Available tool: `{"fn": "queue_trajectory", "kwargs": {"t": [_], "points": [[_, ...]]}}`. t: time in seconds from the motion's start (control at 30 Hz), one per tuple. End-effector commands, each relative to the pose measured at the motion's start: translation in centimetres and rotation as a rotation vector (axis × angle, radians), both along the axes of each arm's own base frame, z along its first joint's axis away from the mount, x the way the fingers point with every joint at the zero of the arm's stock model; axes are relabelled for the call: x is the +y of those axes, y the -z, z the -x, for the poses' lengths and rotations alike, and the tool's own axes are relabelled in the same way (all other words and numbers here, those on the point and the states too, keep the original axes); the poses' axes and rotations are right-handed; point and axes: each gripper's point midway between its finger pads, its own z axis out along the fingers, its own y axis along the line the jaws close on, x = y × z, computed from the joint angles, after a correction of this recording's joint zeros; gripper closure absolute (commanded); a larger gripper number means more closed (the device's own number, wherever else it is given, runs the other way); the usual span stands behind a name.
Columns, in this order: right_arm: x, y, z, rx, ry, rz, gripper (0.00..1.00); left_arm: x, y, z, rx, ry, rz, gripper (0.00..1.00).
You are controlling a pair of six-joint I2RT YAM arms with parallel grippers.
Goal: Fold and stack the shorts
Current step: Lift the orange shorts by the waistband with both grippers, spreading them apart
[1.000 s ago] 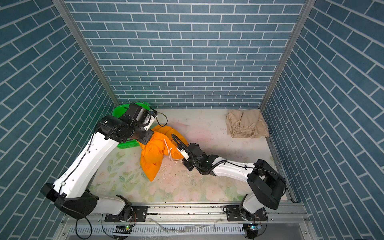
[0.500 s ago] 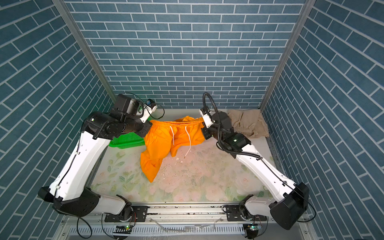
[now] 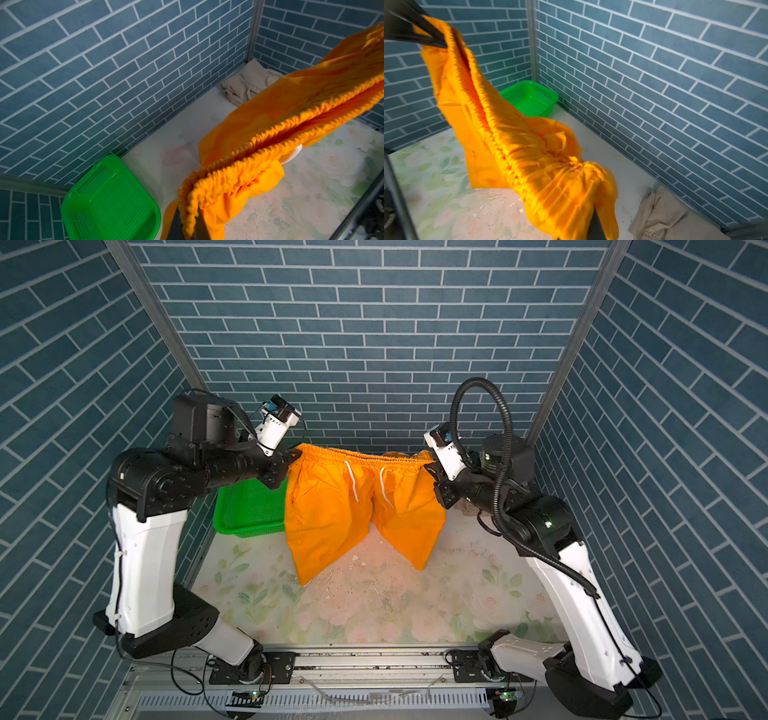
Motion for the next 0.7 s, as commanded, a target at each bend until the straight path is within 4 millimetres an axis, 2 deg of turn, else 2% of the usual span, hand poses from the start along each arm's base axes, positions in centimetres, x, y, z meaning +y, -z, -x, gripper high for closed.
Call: {"fn": "queue_trajectory", "kwargs": {"t": [0.0,0.2,0.3,0.4,0.5,0.57,0.67], "points": [[-0.1,-0.7,5.3,0.028,-0.169,-0.034,1.0,0.4,-0.7,3.4,0.026,0.043,0.091,1.0],[-2.6,-3.0,8.7,-0.016,-0.158,-0.055,1.0,-0.5,-3.9,8.9,-0.01,0.22,0.232,1.0],[-3.4,-3.2,9.6,0.015,-0.142,-0.025,1.0,0.3,-3.8,9.4,0.001,0.196,0.203,1.0],[-4.3,-1.5,7.5,0.064,-0.04,0.072,1.0,1.0,-1.7,6.9,0.037,0.104,0.111,1.0],[-5.0,1.8,2.1,0.125,0.14,0.218,1.0,0.3,2.0,2.7,0.138,0.038,0.014,1.0],[-5.0,4.3,-1.6,0.179,0.221,0.301,1.0,0.0,5.1,-0.8,0.211,-0.021,-0.062,1.0],[-4.8,7.3,-6.5,0.25,0.272,0.305,1.0,0.4,9.3,-6.1,0.301,-0.111,-0.131,1.0]]}}
